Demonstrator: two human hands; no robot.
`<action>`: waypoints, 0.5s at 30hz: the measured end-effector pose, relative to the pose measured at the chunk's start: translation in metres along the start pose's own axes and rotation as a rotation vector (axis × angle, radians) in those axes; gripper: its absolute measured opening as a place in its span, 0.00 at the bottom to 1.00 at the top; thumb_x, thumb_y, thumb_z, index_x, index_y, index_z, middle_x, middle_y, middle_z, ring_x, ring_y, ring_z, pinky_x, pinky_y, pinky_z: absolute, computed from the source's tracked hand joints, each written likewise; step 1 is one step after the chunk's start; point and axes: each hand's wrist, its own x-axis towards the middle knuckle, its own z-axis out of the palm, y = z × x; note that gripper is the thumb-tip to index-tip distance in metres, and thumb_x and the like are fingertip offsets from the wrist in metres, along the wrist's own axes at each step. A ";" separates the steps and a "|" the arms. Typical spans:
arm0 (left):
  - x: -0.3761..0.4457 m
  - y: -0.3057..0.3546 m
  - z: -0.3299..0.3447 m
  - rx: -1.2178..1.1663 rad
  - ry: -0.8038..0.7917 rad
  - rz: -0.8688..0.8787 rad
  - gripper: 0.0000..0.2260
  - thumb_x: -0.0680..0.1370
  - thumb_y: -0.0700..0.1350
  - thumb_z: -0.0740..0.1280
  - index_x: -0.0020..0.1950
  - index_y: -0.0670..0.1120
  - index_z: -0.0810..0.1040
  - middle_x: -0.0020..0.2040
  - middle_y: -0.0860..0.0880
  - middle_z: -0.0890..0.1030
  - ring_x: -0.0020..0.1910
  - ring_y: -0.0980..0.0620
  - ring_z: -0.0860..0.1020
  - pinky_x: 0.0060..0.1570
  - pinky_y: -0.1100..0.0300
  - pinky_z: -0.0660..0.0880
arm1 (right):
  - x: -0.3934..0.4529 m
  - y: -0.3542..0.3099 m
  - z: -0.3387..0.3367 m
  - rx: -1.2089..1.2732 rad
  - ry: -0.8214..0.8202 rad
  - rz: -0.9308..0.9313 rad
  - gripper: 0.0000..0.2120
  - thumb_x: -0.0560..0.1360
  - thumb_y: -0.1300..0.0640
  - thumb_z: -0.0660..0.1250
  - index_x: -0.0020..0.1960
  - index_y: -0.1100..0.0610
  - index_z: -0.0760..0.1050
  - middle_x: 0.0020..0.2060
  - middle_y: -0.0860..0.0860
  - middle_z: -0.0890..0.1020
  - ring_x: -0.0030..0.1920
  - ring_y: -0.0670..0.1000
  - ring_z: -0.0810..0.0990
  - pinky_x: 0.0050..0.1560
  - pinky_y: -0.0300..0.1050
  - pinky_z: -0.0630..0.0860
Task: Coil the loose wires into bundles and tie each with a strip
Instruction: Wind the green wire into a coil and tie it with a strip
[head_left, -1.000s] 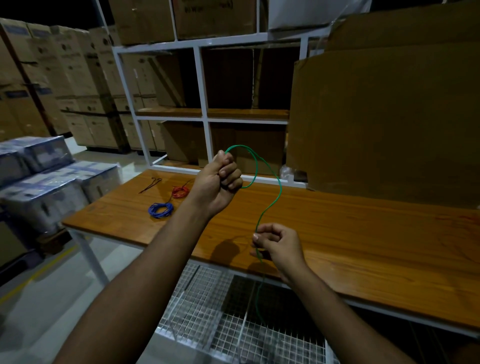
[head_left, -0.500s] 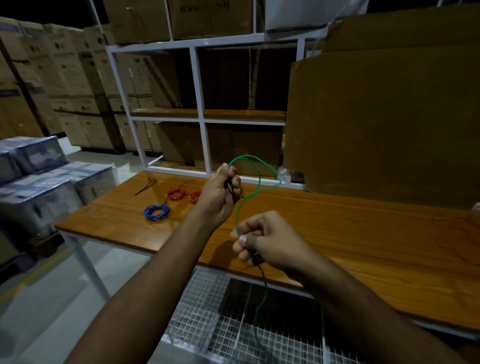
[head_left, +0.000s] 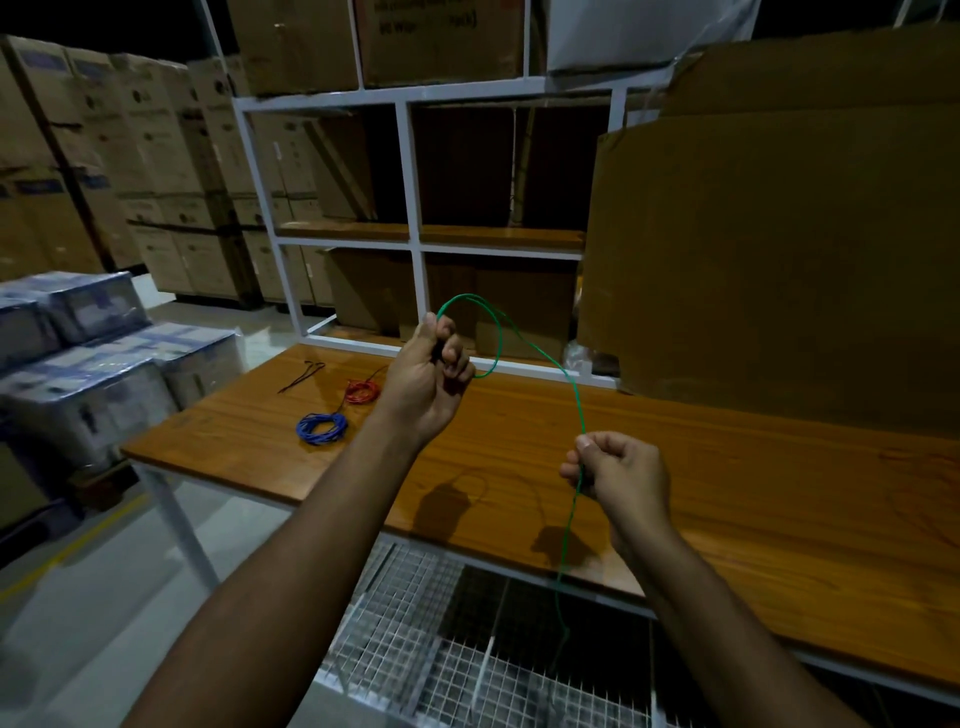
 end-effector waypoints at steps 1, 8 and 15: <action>0.000 0.000 0.001 0.008 -0.004 0.002 0.16 0.86 0.51 0.51 0.43 0.47 0.70 0.28 0.52 0.69 0.26 0.56 0.65 0.30 0.63 0.64 | 0.000 0.001 0.002 -0.007 -0.001 0.044 0.05 0.79 0.60 0.67 0.47 0.59 0.81 0.38 0.55 0.85 0.37 0.52 0.86 0.42 0.49 0.83; 0.003 -0.004 -0.001 0.189 -0.016 -0.029 0.15 0.86 0.51 0.51 0.43 0.47 0.69 0.30 0.52 0.70 0.27 0.56 0.66 0.33 0.62 0.65 | -0.023 -0.022 0.016 -0.746 -0.611 -0.107 0.14 0.82 0.59 0.59 0.41 0.57 0.79 0.34 0.50 0.82 0.36 0.49 0.82 0.40 0.50 0.79; -0.005 -0.018 -0.004 0.274 -0.059 -0.122 0.15 0.85 0.53 0.53 0.44 0.47 0.70 0.33 0.50 0.71 0.30 0.55 0.70 0.33 0.64 0.70 | -0.023 -0.107 0.008 -0.669 -0.755 -0.464 0.10 0.82 0.61 0.61 0.53 0.51 0.81 0.38 0.45 0.82 0.36 0.42 0.78 0.39 0.40 0.76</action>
